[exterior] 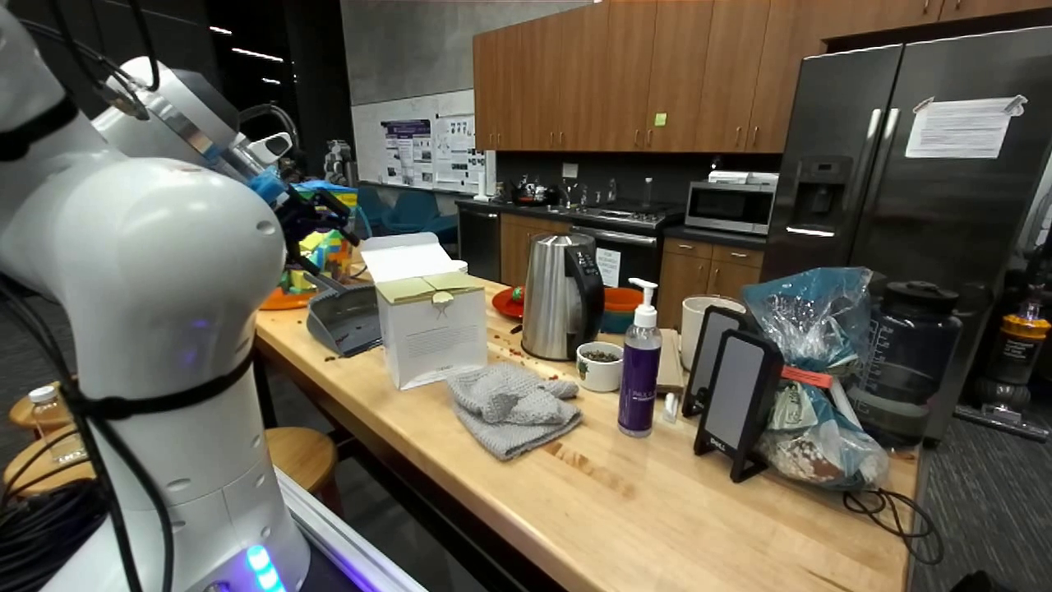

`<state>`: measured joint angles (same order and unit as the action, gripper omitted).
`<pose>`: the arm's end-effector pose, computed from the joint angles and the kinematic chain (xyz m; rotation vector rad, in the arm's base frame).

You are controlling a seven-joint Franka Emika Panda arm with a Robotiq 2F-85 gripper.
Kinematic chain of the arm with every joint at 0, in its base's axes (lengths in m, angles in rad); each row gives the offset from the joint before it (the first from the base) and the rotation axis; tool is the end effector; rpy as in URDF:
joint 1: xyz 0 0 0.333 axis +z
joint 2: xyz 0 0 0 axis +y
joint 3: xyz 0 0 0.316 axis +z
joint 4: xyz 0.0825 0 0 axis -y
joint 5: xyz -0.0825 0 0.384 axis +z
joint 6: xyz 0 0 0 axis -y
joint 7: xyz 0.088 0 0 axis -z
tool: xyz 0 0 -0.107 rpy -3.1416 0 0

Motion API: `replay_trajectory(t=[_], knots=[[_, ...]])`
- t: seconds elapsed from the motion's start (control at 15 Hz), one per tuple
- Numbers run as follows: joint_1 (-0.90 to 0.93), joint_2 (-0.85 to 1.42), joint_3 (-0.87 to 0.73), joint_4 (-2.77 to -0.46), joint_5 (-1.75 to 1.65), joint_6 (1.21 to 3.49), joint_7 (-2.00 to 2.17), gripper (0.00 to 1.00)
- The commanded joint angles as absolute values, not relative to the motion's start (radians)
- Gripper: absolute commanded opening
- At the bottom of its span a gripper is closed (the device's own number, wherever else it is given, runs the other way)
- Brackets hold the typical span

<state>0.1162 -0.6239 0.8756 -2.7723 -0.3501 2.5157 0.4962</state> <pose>0.2301 0.3036 0.3524 2.4317 0.8986 0.7070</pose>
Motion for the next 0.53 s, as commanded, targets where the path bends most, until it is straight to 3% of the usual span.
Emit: replay_trajectory(t=[0.0, 0.47], knots=[[0.07, -0.614, 0.966, -2.772, -0.447, 2.511, 0.619, 1.0], [-0.057, -0.6, 1.075, -2.775, -0.761, 2.531, 0.898, 1.0]])
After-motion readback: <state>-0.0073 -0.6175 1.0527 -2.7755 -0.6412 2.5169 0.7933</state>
